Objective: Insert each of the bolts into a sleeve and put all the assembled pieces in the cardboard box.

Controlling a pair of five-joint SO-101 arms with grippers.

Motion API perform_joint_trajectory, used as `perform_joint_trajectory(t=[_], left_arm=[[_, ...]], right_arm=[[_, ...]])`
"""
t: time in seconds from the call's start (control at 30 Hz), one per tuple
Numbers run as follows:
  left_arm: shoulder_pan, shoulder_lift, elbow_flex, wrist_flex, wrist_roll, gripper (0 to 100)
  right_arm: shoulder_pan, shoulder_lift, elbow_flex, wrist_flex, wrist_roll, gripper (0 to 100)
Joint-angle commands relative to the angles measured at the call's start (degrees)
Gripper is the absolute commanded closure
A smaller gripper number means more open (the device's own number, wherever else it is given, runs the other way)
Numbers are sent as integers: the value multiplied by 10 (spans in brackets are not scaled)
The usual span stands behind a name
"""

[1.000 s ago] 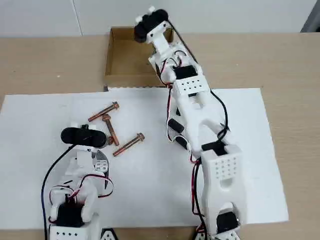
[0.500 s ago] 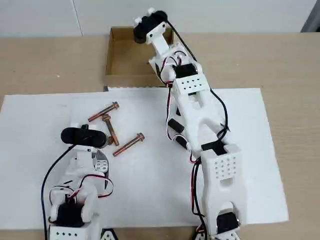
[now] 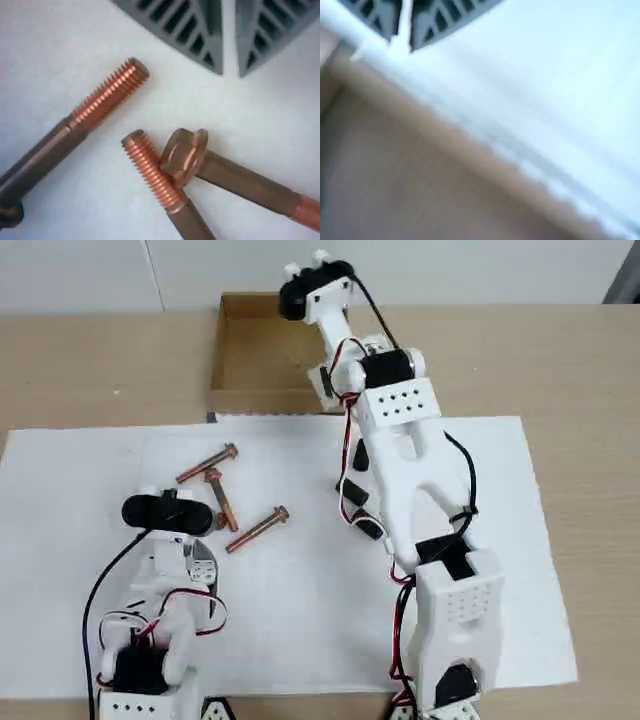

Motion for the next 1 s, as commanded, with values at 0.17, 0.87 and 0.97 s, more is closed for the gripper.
perform_joint_trajectory(t=[0.17,0.87,0.97], left_arm=[[0,-6,-2,1,-2,995],[0,-6,-2,1,-2,995],[0,-6,-2,1,-2,995]], right_arm=[[-2,-49,-32,150,-178,991],[22,39,-32,192,-257,869],[22,40,-32,179,-254,869]])
